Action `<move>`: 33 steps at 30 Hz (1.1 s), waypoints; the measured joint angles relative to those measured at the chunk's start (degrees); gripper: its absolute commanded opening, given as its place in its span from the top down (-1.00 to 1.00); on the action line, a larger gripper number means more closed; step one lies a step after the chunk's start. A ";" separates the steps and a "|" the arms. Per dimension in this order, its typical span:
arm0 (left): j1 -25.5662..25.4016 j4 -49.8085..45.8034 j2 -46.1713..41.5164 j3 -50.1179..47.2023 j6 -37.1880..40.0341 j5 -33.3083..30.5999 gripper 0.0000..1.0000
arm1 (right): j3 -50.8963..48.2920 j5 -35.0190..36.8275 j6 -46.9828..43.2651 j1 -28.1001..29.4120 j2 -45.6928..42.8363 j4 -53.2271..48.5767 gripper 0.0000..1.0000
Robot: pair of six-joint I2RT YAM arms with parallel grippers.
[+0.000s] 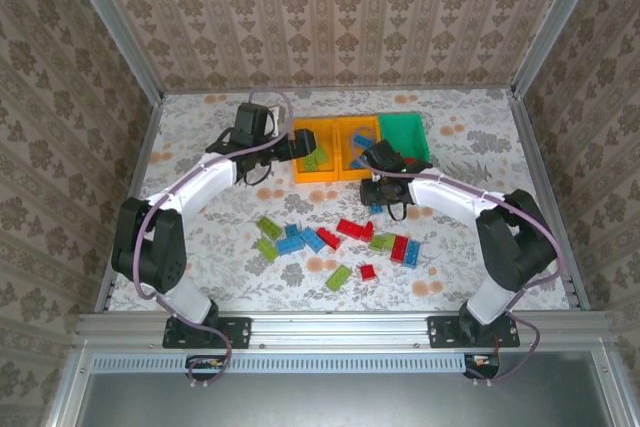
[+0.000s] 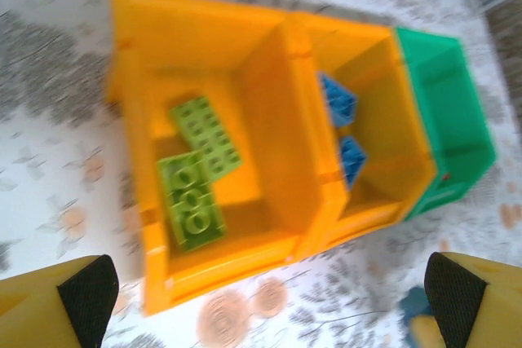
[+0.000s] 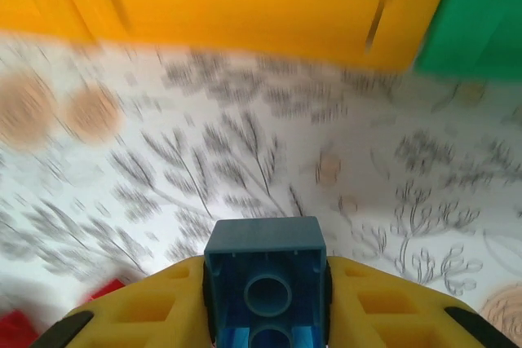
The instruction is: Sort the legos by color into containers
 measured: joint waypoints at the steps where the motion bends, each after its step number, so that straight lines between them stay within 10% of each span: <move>1: 0.04 -1.22 -0.07 -0.39 0.63 -1.27 -1.00 | 0.55 0.00 0.63 -0.63 -0.39 1.09 0.40; 19: -0.07 -21.40 -5.14 -9.29 6.12 -16.22 -1.00 | 19.91 -0.87 11.50 -6.29 14.62 7.93 0.29; 33: -0.24 -23.21 -13.46 -18.84 7.91 -15.28 -1.00 | 25.90 0.68 10.91 -6.29 19.50 5.73 -0.38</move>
